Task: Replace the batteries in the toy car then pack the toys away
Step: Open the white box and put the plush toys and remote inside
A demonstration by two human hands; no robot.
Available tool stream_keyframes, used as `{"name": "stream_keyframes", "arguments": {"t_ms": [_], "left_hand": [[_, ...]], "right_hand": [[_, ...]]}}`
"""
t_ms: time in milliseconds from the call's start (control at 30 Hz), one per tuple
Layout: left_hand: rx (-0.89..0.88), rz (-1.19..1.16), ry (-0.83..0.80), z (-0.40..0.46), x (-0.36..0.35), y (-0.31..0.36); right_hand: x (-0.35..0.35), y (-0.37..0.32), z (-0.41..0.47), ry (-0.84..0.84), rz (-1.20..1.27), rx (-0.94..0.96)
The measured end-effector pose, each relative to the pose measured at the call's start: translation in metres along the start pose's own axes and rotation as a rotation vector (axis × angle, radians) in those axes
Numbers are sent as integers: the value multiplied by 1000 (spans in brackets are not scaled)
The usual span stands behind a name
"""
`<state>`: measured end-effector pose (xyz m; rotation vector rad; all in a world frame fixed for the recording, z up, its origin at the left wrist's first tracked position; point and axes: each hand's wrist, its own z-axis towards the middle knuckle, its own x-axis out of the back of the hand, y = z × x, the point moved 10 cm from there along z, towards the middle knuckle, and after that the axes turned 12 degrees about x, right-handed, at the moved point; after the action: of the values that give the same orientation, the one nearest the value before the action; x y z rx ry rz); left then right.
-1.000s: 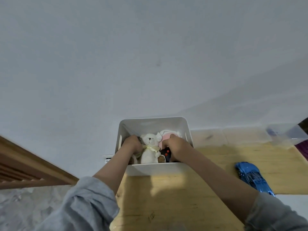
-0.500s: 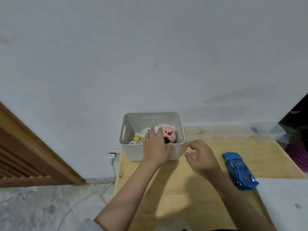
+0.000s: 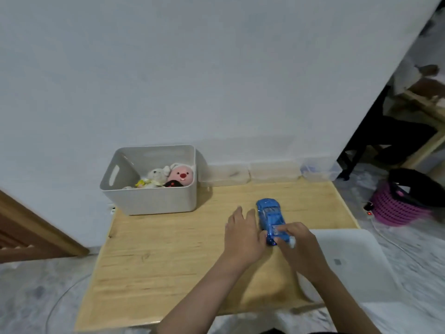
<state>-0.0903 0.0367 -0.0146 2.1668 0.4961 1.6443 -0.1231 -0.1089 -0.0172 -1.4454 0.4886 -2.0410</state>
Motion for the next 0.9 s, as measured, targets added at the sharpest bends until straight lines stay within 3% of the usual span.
{"name": "stream_keyframes", "arguments": {"t_ms": [233,467,633,900], "left_hand": [[142,47,-226,-27,-125,81],[353,257,-443,-45,-204,81],[398,355,-409,-53,-217,85],[314,25,-165,-45,-190,104]], "right_hand": [[69,160,-70,-137,-100,-378],[80,233,-119,-549,-331,-676],[80,245,-126,-518,-255,-719],[113,235,-105,-387,-253,-712]]}}
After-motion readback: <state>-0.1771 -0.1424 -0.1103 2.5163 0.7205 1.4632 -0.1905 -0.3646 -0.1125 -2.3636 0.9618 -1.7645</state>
